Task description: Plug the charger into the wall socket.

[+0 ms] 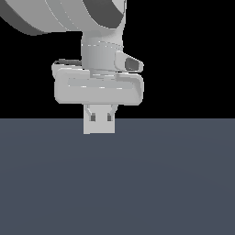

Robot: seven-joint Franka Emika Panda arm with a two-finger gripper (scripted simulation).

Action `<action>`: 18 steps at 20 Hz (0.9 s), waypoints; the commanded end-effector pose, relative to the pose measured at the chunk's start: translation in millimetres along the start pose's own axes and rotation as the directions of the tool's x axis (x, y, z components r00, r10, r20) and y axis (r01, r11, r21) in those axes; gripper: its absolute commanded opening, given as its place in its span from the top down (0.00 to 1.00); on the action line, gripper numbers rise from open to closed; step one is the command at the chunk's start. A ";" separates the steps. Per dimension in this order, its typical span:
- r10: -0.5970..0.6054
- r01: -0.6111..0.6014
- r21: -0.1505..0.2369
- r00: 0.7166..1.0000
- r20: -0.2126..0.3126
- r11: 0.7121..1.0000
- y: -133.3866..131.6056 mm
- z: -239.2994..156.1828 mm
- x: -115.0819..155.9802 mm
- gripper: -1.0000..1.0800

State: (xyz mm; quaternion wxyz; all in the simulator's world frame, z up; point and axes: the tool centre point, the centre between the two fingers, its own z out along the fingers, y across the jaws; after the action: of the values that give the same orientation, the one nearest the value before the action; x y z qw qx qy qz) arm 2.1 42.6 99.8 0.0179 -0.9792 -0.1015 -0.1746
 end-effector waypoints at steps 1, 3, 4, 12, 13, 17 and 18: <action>0.003 -0.003 -0.001 1.000 0.000 1.000 -0.4 -0.2 0.9 1.00; 0.003 -0.003 -0.001 1.000 0.000 1.000 -0.4 -0.2 0.9 1.00; 0.003 -0.003 -0.001 1.000 0.000 1.000 -0.4 -0.2 0.9 1.00; 0.002 -0.002 -0.002 1.000 0.001 1.000 -0.2 3.3 9.9 1.00; 0.002 -0.002 -0.002 1.000 0.001 1.000 -0.2 4.3 12.7 1.00; 0.002 -0.002 -0.002 1.000 0.001 1.000 -0.1 9.6 27.3 1.00; 0.002 -0.002 -0.002 1.000 0.001 1.000 -0.1 10.9 31.0 1.00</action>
State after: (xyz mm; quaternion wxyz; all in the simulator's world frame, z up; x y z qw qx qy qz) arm 28.1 48.2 100.1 0.0172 -0.9794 -0.1002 -0.1743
